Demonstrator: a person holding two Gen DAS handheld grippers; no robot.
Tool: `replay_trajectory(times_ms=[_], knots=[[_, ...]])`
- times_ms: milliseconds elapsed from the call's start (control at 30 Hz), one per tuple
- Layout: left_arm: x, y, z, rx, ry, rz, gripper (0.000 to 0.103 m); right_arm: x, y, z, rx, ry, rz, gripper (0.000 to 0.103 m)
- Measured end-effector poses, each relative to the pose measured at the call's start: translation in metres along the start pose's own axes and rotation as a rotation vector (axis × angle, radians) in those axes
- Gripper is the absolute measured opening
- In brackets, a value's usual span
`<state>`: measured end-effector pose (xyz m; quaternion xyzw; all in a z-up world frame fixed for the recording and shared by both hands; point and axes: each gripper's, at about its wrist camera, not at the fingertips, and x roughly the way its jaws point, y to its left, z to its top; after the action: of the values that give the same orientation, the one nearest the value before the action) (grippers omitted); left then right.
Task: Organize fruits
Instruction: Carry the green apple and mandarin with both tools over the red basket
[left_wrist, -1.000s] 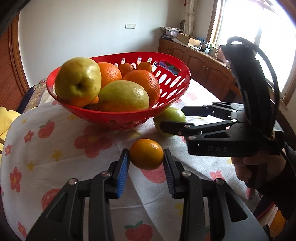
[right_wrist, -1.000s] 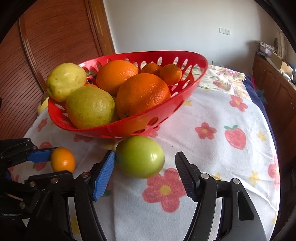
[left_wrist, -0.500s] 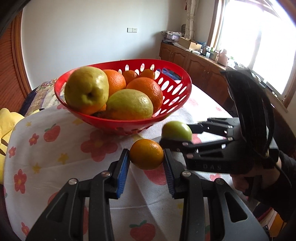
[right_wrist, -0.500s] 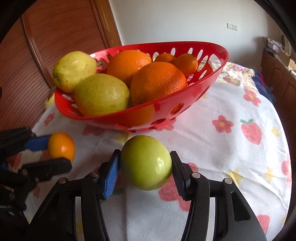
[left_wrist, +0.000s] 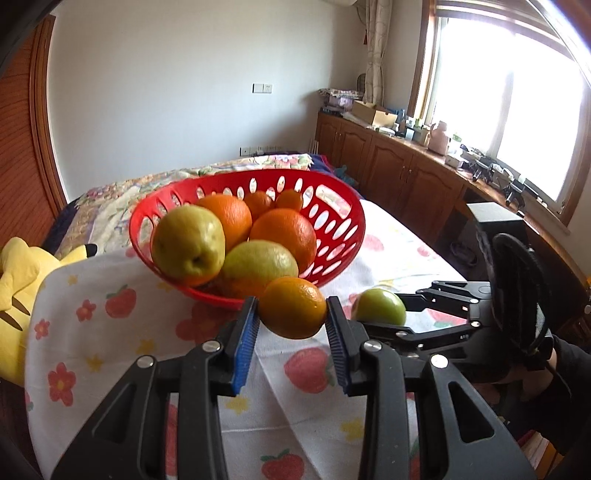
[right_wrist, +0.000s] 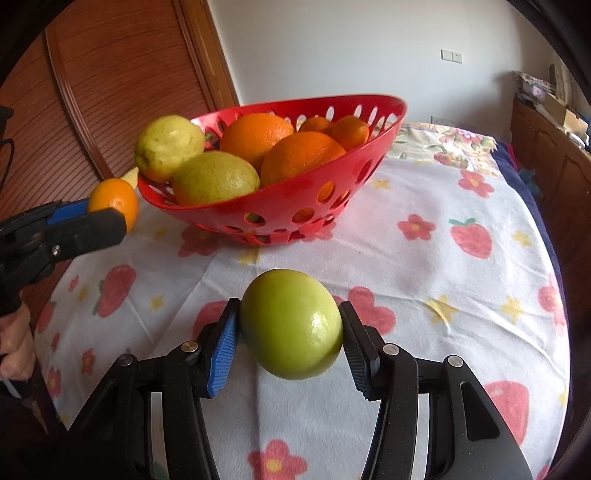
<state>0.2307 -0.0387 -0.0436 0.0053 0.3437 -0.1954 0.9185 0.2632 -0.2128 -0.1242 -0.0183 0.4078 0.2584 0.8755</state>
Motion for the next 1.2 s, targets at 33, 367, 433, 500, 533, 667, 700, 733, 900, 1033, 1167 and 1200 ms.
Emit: replay_trajectory(times_ms=[33,367,433,500,533,667,700,733,900,1033,1167,1200], knots=[[-0.001,0.0,0.002,0.003,-0.006,0.0,0.035,-0.005,-0.001,0.002,0.002,-0.01,0.001,0.054],[-0.001,-0.005,0.031,0.05,-0.049,0.005,0.035,-0.052,0.006,0.041,-0.054,-0.133,0.0,0.054],[0.002,-0.005,0.037,0.051,-0.052,0.003,0.035,-0.057,0.006,0.051,-0.067,-0.15,-0.006,0.054],[0.005,-0.004,0.043,0.054,-0.054,0.005,0.035,-0.059,0.004,0.059,-0.075,-0.161,-0.012,0.054],[0.006,-0.003,0.046,0.056,-0.055,0.007,0.035,-0.059,0.004,0.065,-0.08,-0.168,-0.014,0.054],[0.013,0.001,0.058,0.059,-0.059,0.015,0.035,-0.057,0.001,0.08,-0.097,-0.183,-0.026,0.054],[0.015,0.002,0.061,0.061,-0.06,0.017,0.035,-0.055,0.0,0.085,-0.102,-0.186,-0.029,0.054],[0.017,0.002,0.063,0.061,-0.059,0.019,0.035,-0.053,0.0,0.088,-0.106,-0.188,-0.029,0.054],[0.029,0.008,0.07,0.057,-0.054,0.029,0.035,-0.04,-0.002,0.098,-0.12,-0.183,-0.032,0.054],[0.039,0.014,0.071,0.044,-0.044,0.034,0.035,-0.024,-0.007,0.105,-0.126,-0.166,-0.043,0.054],[0.049,0.016,0.07,0.036,-0.027,0.037,0.035,-0.009,-0.013,0.111,-0.121,-0.149,-0.056,0.054],[0.05,0.015,0.07,0.037,-0.025,0.038,0.035,-0.006,-0.014,0.112,-0.117,-0.144,-0.058,0.054]])
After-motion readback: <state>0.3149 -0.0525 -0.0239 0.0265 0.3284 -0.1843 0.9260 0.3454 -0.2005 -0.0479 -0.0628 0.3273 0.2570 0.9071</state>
